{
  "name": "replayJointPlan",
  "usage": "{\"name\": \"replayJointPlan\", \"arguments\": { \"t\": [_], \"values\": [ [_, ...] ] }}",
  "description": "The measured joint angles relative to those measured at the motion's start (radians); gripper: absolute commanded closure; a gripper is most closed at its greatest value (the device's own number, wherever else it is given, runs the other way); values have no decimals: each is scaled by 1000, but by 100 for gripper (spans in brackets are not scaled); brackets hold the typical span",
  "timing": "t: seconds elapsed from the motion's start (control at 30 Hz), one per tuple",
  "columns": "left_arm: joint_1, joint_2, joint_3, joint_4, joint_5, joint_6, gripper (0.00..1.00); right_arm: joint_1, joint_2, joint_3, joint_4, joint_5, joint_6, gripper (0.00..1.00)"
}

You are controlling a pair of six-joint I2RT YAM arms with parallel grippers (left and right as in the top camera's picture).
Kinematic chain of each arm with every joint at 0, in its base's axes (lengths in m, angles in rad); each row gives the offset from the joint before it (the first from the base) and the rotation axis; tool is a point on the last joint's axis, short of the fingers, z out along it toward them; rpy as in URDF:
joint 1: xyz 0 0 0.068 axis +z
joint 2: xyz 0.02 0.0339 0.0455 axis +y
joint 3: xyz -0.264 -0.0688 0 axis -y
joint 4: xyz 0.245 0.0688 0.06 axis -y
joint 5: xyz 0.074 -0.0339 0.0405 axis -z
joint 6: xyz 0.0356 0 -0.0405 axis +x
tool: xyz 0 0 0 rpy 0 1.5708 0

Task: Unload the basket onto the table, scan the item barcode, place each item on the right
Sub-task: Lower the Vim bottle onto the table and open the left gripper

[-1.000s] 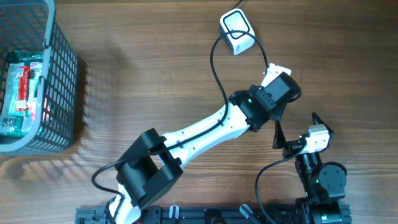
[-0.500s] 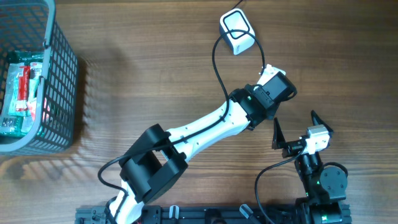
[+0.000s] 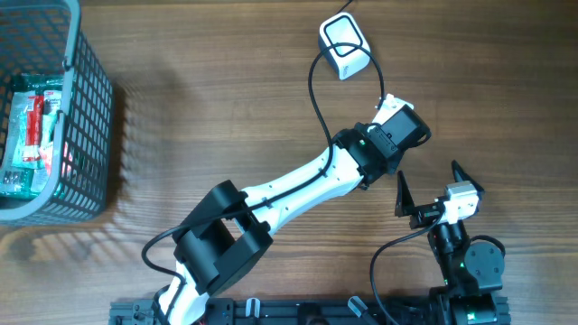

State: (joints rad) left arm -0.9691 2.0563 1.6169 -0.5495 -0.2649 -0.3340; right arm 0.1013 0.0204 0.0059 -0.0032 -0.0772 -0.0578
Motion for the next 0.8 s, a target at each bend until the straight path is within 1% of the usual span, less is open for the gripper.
{"name": "replayJointPlan", "arguments": {
  "t": [0.03, 0.17, 0.3, 0.43, 0.57, 0.67, 0.8],
  "values": [
    [0, 0, 0, 0, 0, 0, 60, 0, 0, 0, 0, 0, 0, 0],
    [0, 2, 0, -18, -3, 5, 33, 0, 0, 0, 0, 0, 0, 0],
    [0, 3, 0, -19, -3, 9, 20, 0, 0, 0, 0, 0, 0, 0],
    [0, 4, 0, -5, -3, 11, 18, 0, 0, 0, 0, 0, 0, 0],
    [0, -16, 1, -5, -2, 11, 18, 0, 0, 0, 0, 0, 0, 0],
    [10, -77, 12, -8, 0, 11, 19, 0, 0, 0, 0, 0, 0, 0],
    [62, -214, 48, -3, 0, 11, 19, 0, 0, 0, 0, 0, 0, 0]
  ]
}}
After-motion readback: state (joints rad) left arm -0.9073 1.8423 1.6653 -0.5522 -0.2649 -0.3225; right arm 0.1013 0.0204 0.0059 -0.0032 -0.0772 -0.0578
